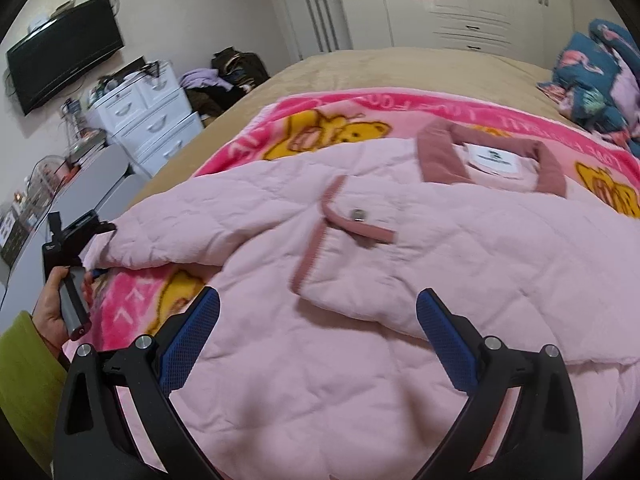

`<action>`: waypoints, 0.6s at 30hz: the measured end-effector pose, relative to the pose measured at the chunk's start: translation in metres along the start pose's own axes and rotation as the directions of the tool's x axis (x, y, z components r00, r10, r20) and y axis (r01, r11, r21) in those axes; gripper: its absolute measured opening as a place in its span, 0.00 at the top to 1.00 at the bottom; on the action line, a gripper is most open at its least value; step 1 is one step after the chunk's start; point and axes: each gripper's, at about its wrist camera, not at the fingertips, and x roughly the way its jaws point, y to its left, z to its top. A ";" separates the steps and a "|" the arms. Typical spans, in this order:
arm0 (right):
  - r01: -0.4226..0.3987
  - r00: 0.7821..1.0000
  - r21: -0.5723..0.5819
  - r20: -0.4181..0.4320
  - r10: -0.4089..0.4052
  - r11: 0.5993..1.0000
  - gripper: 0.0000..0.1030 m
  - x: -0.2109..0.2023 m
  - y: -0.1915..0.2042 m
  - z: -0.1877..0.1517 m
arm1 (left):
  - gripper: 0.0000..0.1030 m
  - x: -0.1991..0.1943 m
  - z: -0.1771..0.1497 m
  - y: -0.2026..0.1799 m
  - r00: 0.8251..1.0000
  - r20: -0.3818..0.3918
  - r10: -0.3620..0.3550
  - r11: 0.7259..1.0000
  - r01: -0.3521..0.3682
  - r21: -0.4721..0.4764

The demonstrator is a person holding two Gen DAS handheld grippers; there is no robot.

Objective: Fold large clothes
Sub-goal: 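Grasp the other sleeve cuff with the left tool and lift it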

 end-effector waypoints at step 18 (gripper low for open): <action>0.020 0.997 0.102 0.067 -0.027 0.995 0.05 -0.046 -0.064 -0.007 | 0.85 -0.132 -0.016 -0.142 0.936 0.188 -0.299 0.913 0.223 0.341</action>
